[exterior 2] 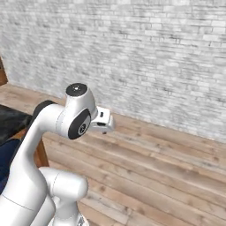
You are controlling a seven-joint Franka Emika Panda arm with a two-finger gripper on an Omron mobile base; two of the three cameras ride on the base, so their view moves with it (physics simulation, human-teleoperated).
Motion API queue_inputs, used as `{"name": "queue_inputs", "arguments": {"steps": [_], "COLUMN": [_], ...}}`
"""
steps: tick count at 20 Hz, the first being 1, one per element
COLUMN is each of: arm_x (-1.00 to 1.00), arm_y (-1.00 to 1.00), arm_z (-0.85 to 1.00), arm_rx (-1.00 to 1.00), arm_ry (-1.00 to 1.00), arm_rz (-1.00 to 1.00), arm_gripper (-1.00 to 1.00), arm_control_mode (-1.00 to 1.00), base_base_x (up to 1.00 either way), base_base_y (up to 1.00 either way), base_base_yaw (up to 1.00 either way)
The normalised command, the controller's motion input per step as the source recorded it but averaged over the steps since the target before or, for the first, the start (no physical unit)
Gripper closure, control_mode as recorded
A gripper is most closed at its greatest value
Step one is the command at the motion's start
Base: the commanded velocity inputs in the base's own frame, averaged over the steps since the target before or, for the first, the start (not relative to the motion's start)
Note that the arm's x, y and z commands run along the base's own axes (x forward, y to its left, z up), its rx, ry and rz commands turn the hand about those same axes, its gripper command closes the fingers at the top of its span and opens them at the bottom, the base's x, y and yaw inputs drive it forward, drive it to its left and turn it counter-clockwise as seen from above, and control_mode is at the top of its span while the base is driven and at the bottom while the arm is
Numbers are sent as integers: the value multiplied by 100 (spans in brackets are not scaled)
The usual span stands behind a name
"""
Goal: There is a wine glass and glass cup on the dining counter. Place the wine bottle next to the wine glass and the juice bottle next to the glass cup.
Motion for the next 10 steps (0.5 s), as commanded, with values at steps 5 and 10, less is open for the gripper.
{"name": "queue_inputs", "arguments": {"steps": [5,10], "arm_x": [0,0], "arm_y": [0,0], "arm_z": [0,0], "arm_rx": [0,0], "arm_ry": [0,0], "arm_rz": [0,0], "arm_gripper": [-100,-100], "arm_control_mode": [100,100], "base_base_x": [85,82], "base_base_y": [7,7], "base_base_yaw": [21,23]}}
